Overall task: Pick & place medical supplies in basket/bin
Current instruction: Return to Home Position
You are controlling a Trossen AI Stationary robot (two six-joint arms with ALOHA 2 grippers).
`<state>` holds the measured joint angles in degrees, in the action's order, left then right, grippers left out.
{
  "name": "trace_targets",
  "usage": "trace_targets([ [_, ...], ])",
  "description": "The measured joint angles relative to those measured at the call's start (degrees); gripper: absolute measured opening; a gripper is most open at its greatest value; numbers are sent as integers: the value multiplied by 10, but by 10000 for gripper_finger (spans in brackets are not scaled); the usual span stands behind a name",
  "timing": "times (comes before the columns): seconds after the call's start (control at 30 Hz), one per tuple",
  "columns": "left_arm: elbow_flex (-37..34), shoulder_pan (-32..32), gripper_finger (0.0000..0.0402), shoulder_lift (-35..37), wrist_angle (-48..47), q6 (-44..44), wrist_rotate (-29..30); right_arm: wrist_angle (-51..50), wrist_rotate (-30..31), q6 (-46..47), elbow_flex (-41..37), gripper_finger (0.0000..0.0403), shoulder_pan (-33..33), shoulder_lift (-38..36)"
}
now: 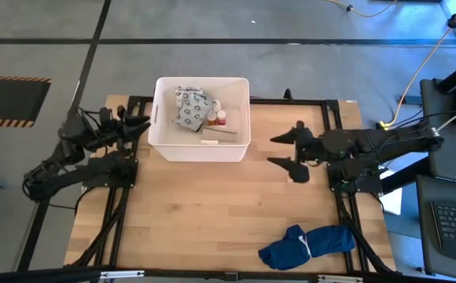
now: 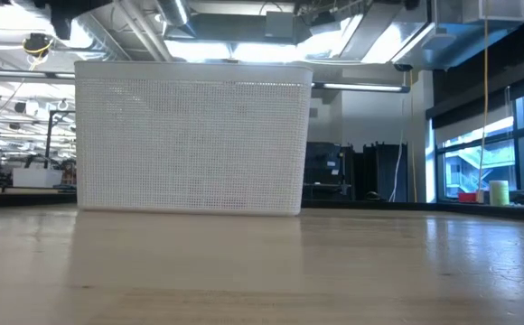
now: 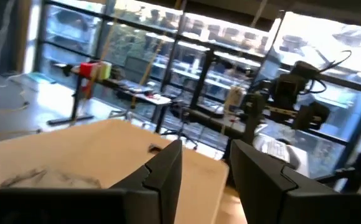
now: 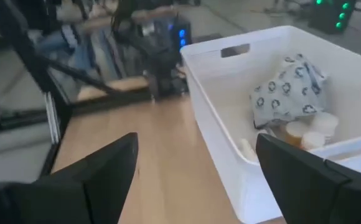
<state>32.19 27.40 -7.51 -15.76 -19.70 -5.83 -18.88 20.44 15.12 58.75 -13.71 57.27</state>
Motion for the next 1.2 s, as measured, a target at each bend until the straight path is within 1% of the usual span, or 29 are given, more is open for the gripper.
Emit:
trace_targets([
  [0.07, -14, 0, 128, 24, -7, -1, 11, 47, -6, 8, -51, 327, 0, -35],
  [0.13, -25, 0, 126, 49, -12, -1, 13, 99, -18, -6, -101, 327, -1, -74],
  [0.2, -34, 0, 125, 71, -38, -7, 13, 143, -33, -9, -151, 327, 0, -112],
  [0.27, -43, 0, 123, 75, -58, -12, 11, 173, -35, -9, -193, 327, 1, -148],
  [0.33, -55, 0, 121, 74, -78, -16, -4, 190, -37, -6, -226, 327, 5, -181],
  [0.47, -101, 0, 121, 72, -34, -48, -57, 217, -37, -4, -284, 327, 31, -237],
  [0.53, -121, 0, 120, 74, -13, -59, -63, 250, -48, -10, -309, 327, 46, -264],
  [0.63, -131, 0, 118, 75, 12, -61, -62, 275, -84, -18, -338, 327, 64, -313],
  [0.77, -134, 0, 118, 75, 25, -70, -75, 268, -85, -7, -368, 327, 78, -372],
  [0.9, -133, -13, 116, 73, 61, -98, -109, 259, -85, -3, -392, 327, 92, -421],
  [1.0, -133, -37, 110, 67, 52, -96, -84, 250, -85, -2, -410, 327, 105, -453],
  [1.2, -150, -109, 100, 44, 63, -67, 3, 214, -85, 35, -437, 327, 128, -513],
])
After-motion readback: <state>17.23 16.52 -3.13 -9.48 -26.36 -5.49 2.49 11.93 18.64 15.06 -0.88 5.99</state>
